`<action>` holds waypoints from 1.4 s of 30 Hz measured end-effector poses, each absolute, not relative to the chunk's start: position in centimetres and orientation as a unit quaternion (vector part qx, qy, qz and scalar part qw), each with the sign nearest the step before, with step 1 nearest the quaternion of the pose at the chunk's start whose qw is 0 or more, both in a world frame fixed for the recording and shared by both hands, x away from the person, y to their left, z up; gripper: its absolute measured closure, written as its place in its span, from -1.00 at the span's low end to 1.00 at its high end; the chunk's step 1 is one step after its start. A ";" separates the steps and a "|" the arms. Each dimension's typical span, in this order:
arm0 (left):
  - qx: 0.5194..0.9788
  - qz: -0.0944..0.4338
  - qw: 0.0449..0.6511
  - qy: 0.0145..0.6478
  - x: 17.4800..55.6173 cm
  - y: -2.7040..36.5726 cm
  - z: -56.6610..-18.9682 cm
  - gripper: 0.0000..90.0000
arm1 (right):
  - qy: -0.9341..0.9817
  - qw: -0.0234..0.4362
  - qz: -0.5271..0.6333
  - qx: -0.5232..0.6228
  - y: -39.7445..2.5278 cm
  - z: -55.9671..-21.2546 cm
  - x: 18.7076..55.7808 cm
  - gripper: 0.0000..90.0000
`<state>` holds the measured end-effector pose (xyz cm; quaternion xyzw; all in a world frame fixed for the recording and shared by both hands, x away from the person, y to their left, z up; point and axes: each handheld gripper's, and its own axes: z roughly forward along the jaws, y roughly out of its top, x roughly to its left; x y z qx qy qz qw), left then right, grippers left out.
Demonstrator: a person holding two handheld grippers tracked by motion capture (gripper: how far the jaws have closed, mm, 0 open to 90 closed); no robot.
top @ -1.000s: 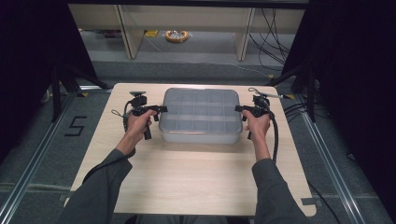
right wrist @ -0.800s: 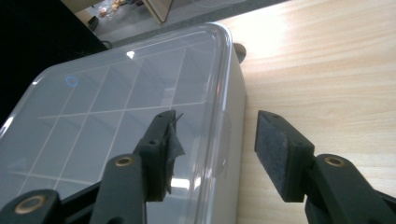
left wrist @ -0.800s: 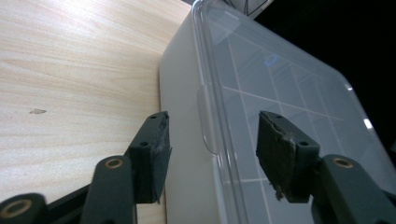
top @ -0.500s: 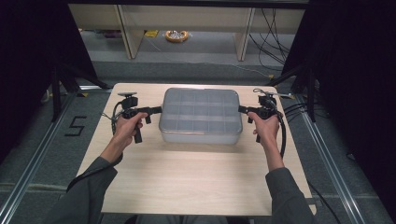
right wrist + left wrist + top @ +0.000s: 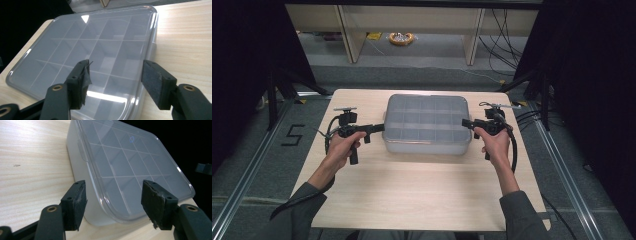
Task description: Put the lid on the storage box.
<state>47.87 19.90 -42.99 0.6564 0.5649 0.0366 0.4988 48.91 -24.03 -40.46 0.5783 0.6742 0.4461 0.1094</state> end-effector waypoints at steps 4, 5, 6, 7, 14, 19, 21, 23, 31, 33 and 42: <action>0.666 0.043 0.498 0.554 46.9 19.8 -42.9 -0.22 | 0.679 0.106 0.456 0.565 -23.7 -40.4 48.1 -0.17; 0.667 0.043 0.499 0.552 46.6 19.7 -43.0 -0.23 | 0.688 0.111 0.455 0.555 -23.7 -40.5 47.9 -0.18; 0.668 0.039 0.500 0.550 46.4 19.7 -43.0 -0.24 | 0.688 0.110 0.457 0.553 -23.6 -40.5 47.7 -0.20; 0.668 0.038 0.503 0.547 46.1 19.6 -43.0 -0.24 | 0.681 0.101 0.459 0.561 -23.2 -40.4 47.4 -0.20; 0.684 0.042 0.505 0.525 43.7 19.1 -43.1 -0.28 | 0.707 0.111 0.466 0.520 -22.3 -40.9 45.2 -0.25; 0.694 0.038 0.510 0.506 41.4 18.9 -43.9 -0.28 | 0.718 0.104 0.464 0.509 -21.7 -41.5 43.6 -0.26; 0.699 0.034 0.510 0.500 40.6 18.8 -44.1 -0.29 | 0.721 0.105 0.469 0.499 -21.6 -41.9 42.8 -0.27; 0.703 0.031 0.510 0.494 39.8 18.6 -44.3 -0.31 | 0.726 0.098 0.469 0.493 -21.4 -42.2 42.0 -0.28; 0.729 0.041 0.502 0.463 36.8 17.9 -45.5 -0.35 | 0.744 0.103 0.470 0.464 -21.1 -42.6 39.4 -0.36; 0.735 0.041 0.500 0.456 36.1 17.7 -45.9 -0.38 | 0.745 0.097 0.471 0.462 -21.0 -42.8 38.9 -0.38; 0.760 0.066 0.486 0.427 33.9 17.4 -47.6 -0.49 | 0.762 0.086 0.467 0.441 -20.1 -43.9 36.8 -0.55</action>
